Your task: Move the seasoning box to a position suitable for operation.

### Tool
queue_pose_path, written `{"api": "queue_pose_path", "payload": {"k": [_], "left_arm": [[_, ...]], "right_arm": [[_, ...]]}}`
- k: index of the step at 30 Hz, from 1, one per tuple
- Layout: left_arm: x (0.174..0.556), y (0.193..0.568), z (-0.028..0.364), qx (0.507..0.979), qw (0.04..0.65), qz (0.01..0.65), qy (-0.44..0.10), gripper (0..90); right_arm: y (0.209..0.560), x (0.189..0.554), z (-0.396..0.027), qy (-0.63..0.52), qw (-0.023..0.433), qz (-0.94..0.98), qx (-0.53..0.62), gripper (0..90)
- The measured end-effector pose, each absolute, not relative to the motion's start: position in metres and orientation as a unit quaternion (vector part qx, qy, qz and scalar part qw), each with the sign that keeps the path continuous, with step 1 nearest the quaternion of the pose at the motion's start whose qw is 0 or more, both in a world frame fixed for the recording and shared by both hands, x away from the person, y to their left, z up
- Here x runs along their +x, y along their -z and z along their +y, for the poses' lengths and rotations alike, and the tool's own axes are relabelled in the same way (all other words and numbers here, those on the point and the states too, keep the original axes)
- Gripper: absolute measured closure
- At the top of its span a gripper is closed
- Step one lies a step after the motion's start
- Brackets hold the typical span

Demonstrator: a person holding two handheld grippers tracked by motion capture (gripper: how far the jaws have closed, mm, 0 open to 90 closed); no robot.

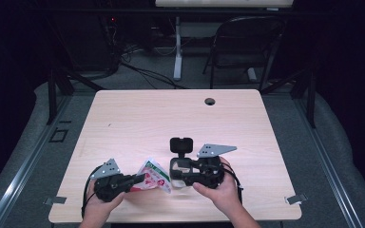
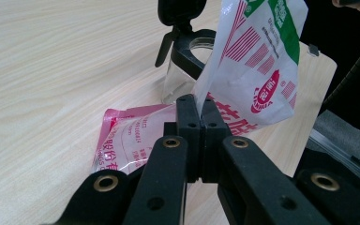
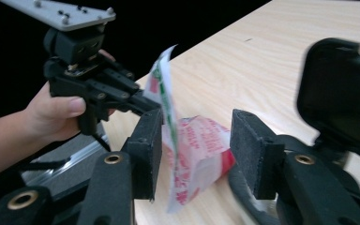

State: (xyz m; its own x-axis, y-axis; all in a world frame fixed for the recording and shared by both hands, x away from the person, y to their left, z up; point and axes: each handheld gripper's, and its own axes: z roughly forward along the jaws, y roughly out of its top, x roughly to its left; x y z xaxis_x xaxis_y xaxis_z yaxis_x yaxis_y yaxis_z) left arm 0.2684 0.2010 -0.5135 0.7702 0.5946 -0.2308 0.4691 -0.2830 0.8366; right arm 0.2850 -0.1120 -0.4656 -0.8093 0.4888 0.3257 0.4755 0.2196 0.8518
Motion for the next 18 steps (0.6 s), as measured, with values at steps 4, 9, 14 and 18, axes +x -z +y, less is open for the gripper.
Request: {"api": "queue_pose_path", "payload": {"k": [4,9,14,18], "left_arm": [[0.268,0.513,0.2,0.799,0.498,0.331,-0.064,90.0],[0.269,0.514,0.198,0.799,0.501,0.328,-0.064,90.0],[0.268,0.514,0.195,0.803,0.499,0.319,-0.062,90.0],[0.267,0.515,0.194,0.803,0.501,0.316,-0.06,90.0]], "right_arm": [[0.468,0.285,-0.101,-0.529,-0.001,0.793,0.303,56.5],[0.473,0.286,-0.09,-0.51,-0.01,0.808,0.295,60.6],[0.481,0.29,-0.08,-0.489,-0.019,0.821,0.292,66.2],[0.49,0.291,-0.071,-0.47,-0.016,0.834,0.29,70.6]]}}
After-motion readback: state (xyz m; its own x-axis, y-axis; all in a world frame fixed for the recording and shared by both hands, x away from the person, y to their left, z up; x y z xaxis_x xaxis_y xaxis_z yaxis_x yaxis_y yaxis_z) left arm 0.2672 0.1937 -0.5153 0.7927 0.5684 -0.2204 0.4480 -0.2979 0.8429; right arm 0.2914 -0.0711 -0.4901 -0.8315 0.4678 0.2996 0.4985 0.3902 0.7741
